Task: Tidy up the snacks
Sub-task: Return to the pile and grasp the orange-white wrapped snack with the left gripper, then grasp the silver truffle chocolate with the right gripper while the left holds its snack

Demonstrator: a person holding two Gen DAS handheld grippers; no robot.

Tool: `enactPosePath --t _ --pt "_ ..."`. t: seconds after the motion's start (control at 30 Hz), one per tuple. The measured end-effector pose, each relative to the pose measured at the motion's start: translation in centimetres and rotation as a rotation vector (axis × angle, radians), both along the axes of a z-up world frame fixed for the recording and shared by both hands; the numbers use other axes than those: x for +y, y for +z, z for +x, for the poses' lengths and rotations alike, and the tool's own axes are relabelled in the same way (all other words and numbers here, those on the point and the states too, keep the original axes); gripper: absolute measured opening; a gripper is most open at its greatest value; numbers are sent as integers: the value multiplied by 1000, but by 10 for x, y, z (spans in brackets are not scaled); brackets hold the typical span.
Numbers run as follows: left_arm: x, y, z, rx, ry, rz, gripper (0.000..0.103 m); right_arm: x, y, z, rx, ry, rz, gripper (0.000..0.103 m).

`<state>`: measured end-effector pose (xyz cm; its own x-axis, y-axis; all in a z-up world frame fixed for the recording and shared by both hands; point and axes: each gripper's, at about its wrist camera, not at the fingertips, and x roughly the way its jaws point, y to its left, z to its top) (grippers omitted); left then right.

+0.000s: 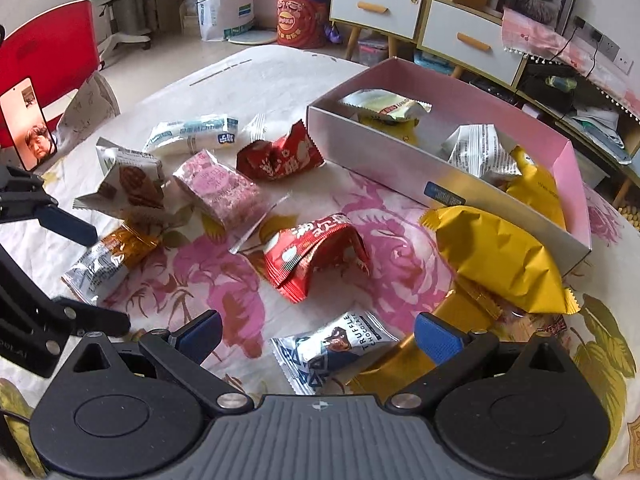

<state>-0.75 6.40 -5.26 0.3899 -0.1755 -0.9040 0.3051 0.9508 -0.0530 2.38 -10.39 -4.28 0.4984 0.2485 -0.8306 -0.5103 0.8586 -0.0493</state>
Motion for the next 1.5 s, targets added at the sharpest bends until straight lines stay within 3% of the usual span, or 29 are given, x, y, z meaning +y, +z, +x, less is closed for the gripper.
enactPosePath --t 0.17,0.3,0.43,0.5,0.53,0.57,0.87,0.9,1.1,1.17,1.2,1.23,1.5 --pt "0 2 -1 -24 -3 34 60 3 -2 1 1 6 -29 89" --pt "1 4 -1 -30 9 38 39 6 -1 2 -4 24 -66 73" --pt "0 5 0 -33 14 39 37 4 1 4 14 13 -53 49" --pt "-1 5 0 -31 8 34 37 5 2 5 8 -1 -68 48" --pt "-1 6 0 -29 6 31 37 4 3 5 2 0 -71 40" --pt "-2 7 0 -29 4 25 37 4 4 5 -6 2 -74 25" --pt "-11 26 -4 -56 -37 -44 37 -5 27 10 3 -26 1 9" --pt "-12 28 -4 -60 -39 -50 37 -7 29 10 3 -26 10 2" --pt "-16 30 -4 -59 -47 -69 37 -18 38 15 36 -73 88 6" --pt "-18 30 -4 -54 -49 -71 37 -23 36 18 74 -101 106 21" --pt "-19 29 -4 -52 -51 -72 37 -25 34 20 86 -116 112 35" --pt "-19 29 -4 -52 -52 -72 37 -25 32 20 91 -126 109 39" --pt "-21 25 -3 -42 -50 -65 37 -22 15 17 131 -132 54 47"
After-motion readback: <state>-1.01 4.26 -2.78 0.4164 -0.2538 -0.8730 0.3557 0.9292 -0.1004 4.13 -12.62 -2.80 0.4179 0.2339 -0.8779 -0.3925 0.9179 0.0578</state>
